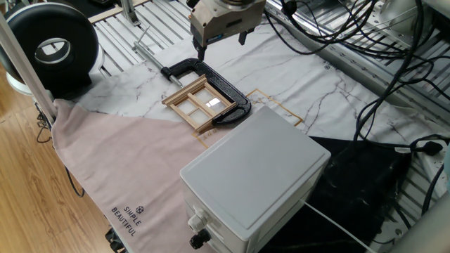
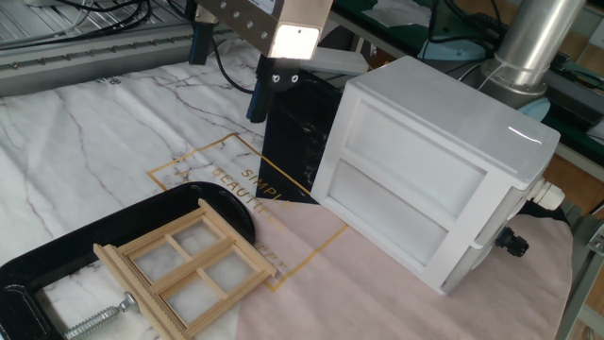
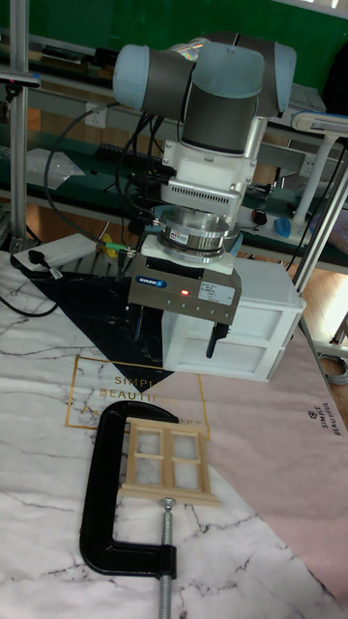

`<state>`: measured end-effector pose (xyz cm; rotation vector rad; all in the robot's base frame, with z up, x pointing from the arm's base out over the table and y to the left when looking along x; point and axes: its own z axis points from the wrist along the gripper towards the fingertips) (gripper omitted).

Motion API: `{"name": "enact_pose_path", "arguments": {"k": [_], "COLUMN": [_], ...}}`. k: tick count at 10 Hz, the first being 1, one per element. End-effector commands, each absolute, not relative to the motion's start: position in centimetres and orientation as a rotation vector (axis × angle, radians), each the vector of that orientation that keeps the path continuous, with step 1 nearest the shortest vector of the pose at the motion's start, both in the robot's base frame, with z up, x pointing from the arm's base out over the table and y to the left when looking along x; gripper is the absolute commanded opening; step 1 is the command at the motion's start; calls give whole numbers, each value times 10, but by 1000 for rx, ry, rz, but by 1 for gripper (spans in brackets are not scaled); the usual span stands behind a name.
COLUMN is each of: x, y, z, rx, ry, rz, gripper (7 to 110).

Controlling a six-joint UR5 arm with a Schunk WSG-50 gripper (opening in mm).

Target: Open a sliding window

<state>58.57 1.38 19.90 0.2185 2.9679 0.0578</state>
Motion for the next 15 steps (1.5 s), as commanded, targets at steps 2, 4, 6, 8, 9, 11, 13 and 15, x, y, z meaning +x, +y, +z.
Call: {"name": "enact_pose_path", "arguments": {"k": [2, 4, 6, 8, 9, 11, 13, 15], "x": [579, 557, 544, 536, 532, 526, 534, 532], "y": [60, 76, 70, 70, 93, 128, 120, 93], "z": [190, 167, 149, 141, 141, 143, 142, 138], "rx": [229, 243, 128, 89, 151, 114, -10, -84], "ry": [2975, 3024, 3037, 3026, 3028, 3044, 3011, 3024], "rz": [206, 168, 59, -23, 86, 303, 264, 78], "gripper": [7, 7, 7, 7, 7, 7, 7, 22]}}
